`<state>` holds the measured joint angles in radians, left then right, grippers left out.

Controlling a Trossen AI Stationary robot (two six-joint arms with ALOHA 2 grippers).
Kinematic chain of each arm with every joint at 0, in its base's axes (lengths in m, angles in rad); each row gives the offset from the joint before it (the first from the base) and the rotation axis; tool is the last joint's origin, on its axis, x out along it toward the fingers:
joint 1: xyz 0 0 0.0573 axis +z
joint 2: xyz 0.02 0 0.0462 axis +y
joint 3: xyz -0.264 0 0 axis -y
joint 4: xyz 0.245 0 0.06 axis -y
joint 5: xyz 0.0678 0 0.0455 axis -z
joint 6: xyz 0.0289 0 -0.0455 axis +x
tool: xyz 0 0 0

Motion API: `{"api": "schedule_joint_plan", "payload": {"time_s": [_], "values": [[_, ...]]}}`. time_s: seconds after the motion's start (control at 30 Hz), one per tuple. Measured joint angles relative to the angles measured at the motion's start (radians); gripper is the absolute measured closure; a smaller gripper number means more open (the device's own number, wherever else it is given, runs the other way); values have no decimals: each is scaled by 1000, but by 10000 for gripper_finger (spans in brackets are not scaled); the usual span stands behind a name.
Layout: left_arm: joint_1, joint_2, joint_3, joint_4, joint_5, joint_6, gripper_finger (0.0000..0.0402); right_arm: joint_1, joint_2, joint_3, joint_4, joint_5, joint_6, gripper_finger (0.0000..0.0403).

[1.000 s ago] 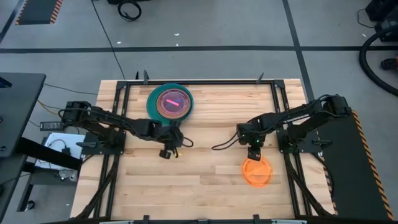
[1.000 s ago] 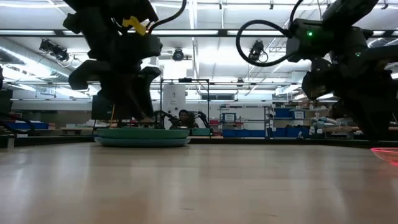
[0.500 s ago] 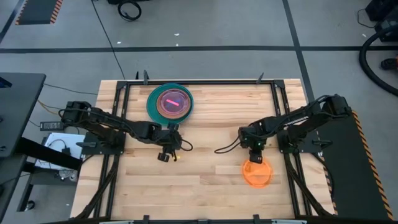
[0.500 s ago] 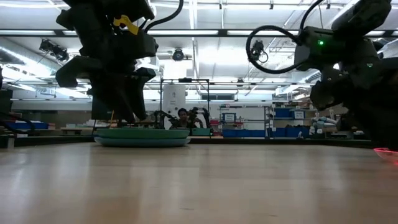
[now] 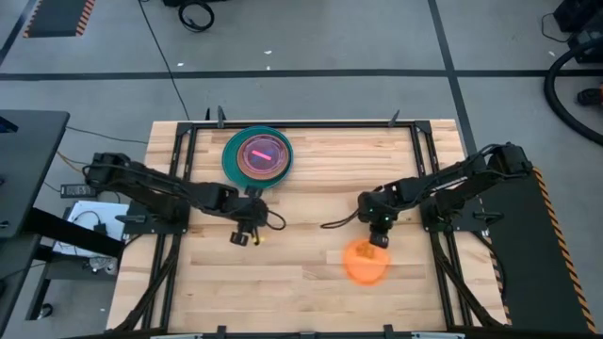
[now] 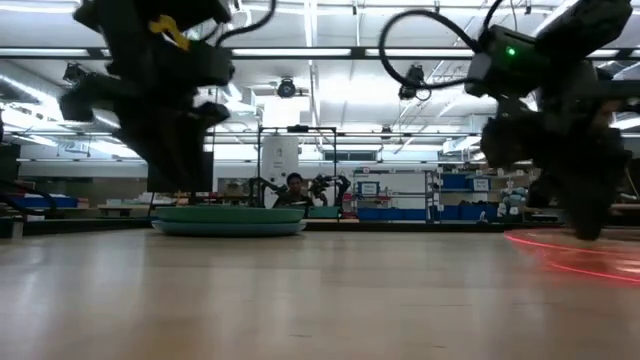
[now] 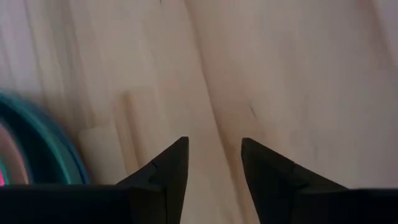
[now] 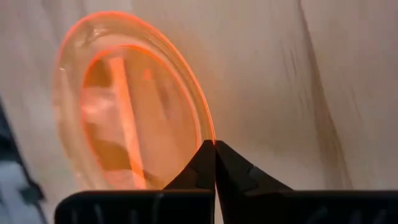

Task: Stack plastic plates
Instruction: Stack the orange plate on top of the pink plate

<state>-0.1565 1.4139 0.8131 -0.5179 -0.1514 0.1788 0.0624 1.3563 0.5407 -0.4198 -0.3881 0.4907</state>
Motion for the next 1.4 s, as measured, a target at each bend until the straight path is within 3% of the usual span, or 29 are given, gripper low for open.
{"api": "schedule_joint_plan", "payload": {"time_s": [0.13,0.37,0.47,1.03,1.4], "values": [[-21,-86,0,-51,-5,-98,247,-44,0,59,52,14,94,398],[-53,-156,0,-59,-6,-168,247,-114,34,258,60,210,105,399],[-74,-159,0,-67,-8,-200,247,-154,98,363,52,234,109,400],[-237,-159,0,-162,-9,-358,247,-423,576,950,-5,191,21,400],[-248,-159,-1,-156,-11,-430,247,-519,847,1279,-3,120,44,400]]}}
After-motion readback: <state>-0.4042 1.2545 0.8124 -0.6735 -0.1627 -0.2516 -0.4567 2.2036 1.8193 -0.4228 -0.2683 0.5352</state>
